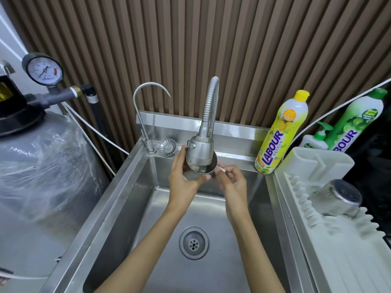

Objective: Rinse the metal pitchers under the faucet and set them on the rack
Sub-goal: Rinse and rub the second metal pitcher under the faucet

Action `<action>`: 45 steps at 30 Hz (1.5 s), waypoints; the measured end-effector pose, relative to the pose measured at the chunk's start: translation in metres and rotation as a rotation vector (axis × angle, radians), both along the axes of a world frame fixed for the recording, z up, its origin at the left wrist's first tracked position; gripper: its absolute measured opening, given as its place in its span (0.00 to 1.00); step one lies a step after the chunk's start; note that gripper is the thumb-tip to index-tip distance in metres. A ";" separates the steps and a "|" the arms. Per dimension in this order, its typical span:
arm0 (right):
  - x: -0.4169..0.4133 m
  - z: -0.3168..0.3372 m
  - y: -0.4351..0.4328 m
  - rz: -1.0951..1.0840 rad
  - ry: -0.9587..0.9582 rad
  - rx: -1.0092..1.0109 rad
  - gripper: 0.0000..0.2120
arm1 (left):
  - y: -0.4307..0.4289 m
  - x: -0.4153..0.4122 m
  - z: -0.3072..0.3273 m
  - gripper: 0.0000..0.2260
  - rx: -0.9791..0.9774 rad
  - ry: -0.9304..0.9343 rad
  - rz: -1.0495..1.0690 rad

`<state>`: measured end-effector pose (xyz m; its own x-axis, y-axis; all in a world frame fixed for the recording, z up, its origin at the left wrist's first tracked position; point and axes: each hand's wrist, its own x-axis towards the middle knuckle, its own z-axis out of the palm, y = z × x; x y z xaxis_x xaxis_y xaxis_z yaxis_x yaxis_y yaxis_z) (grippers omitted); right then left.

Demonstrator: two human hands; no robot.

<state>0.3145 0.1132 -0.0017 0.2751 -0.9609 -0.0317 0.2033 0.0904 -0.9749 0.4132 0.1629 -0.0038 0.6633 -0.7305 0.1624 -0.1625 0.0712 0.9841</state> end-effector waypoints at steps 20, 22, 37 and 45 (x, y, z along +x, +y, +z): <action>-0.017 0.010 0.001 0.020 0.188 -0.183 0.11 | 0.005 -0.005 -0.012 0.37 -0.121 0.123 -0.094; -0.014 -0.001 0.000 0.074 0.086 -0.072 0.09 | 0.007 -0.001 -0.007 0.39 -0.095 -0.033 -0.037; -0.019 0.034 0.005 -0.147 0.752 -0.412 0.10 | 0.014 -0.014 -0.007 0.23 0.150 0.060 -0.001; -0.005 0.000 0.000 0.071 0.129 -0.149 0.08 | -0.001 0.001 0.000 0.36 -0.049 0.018 -0.005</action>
